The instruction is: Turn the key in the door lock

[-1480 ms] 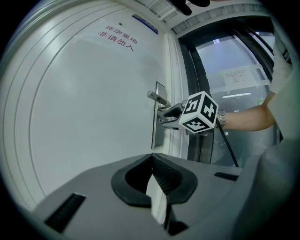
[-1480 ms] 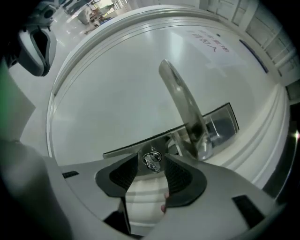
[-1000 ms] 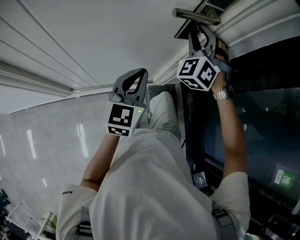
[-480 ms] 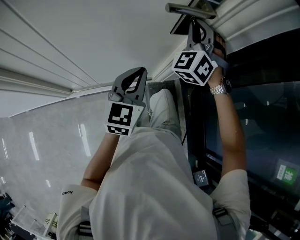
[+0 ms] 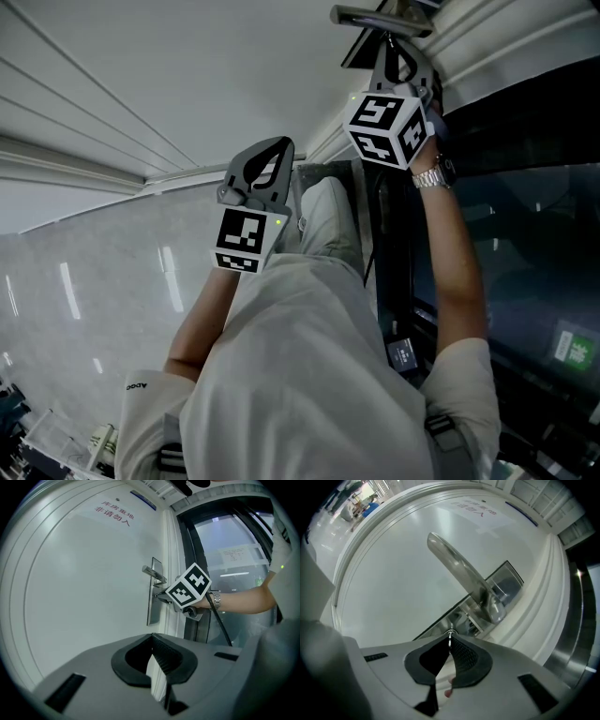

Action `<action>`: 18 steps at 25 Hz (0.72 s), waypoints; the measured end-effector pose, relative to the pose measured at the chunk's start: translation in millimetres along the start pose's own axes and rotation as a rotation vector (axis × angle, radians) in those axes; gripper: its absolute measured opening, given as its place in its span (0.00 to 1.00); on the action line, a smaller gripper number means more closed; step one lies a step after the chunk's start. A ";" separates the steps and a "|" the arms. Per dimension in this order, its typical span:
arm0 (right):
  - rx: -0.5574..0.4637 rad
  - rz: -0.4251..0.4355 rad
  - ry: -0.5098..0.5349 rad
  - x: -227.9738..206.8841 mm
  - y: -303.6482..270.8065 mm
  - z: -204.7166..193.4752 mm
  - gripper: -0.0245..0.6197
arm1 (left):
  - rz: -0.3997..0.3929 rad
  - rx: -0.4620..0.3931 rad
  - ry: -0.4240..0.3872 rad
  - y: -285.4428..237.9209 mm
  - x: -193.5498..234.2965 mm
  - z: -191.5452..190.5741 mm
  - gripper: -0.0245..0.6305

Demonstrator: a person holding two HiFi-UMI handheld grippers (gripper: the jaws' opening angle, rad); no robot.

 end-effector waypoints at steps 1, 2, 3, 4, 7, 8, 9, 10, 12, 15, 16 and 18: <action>0.000 0.000 -0.020 -0.6 0.2 0.2 0.06 | 0.001 0.001 0.000 0.3 -0.2 0.2 0.05; 0.002 0.001 -0.043 -1.2 0.5 0.6 0.06 | 0.002 0.002 -0.001 0.7 -0.2 0.5 0.05; 0.003 0.003 -0.069 -1.9 0.9 1.0 0.06 | 0.003 0.002 -0.001 1.1 -0.2 0.7 0.05; 0.004 0.005 -0.097 -2.4 1.1 1.4 0.05 | 0.005 0.003 -0.002 1.5 -0.1 0.7 0.05; 0.004 0.013 -0.184 -3.7 1.4 1.1 0.05 | 0.007 0.005 -0.003 1.6 -0.9 0.0 0.05; 0.006 0.017 -0.214 -4.5 1.4 0.8 0.05 | 0.007 0.006 -0.003 1.2 -1.3 -0.2 0.05; 0.008 0.024 -0.246 -5.4 1.2 0.5 0.05 | 0.007 0.006 -0.003 0.8 -1.7 -0.4 0.05; 0.009 0.033 -0.279 -6.3 0.7 0.0 0.05 | 0.007 0.006 -0.003 0.4 -2.0 -0.5 0.05; 0.010 0.050 -0.346 -8.0 -0.6 -0.8 0.05 | 0.007 0.006 -0.003 -0.5 -2.1 -0.5 0.05; 0.013 0.073 -0.436 -10.3 -1.5 -1.0 0.05 | 0.005 0.005 -0.004 -1.8 -2.3 -0.1 0.05; 0.013 0.080 -0.463 -11.0 -1.9 -1.6 0.05 | 0.005 0.005 -0.004 -2.4 -2.4 -0.1 0.05; 0.014 0.093 -0.511 -12.9 -2.9 -4.2 0.05 | 0.005 0.005 -0.005 -3.6 -2.8 0.0 0.05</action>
Point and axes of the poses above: the fingertips, and each gripper's own axes: y backward along the fingers, x to its left, z out of its top, the point moved 7 cm from there along y, backward along the fingers, and after that the axes turned 11 degrees about -y, right-handed, at the moved point
